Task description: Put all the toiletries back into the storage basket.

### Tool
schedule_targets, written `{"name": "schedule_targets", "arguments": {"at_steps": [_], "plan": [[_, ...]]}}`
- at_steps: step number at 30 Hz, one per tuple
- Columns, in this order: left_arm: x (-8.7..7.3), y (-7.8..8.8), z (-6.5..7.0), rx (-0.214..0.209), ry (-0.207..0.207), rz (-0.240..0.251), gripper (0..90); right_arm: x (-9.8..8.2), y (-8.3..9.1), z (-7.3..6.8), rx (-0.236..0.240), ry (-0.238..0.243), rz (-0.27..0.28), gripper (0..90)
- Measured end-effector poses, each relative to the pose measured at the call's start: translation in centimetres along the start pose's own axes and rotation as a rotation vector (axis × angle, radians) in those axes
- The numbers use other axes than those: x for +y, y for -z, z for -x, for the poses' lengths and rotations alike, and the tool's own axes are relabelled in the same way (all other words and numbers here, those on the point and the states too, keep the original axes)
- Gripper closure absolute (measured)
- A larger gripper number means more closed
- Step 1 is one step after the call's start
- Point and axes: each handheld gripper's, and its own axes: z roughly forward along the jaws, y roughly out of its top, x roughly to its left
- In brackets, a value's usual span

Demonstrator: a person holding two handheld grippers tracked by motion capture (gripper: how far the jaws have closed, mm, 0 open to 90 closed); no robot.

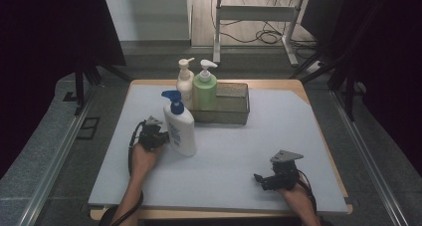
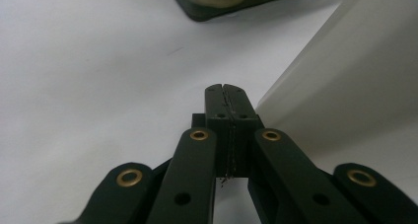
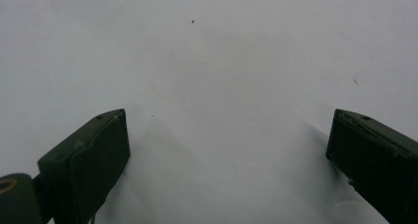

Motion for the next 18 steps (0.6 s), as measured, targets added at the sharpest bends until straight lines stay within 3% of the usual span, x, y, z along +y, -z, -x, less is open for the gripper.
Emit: {"name": "schedule_targets", "arguments": {"at_steps": [8,18], "plan": [[0.2,-0.4,1.2,-0.017,-0.008,-0.004,89.1,0.0,0.0,0.0,0.0,0.0,0.0,2.3],[0.3,-0.9,3.2,-0.05,-0.051,-0.017,89.1,0.0,0.0,0.0,0.0,0.0,0.0,2.3]]}}
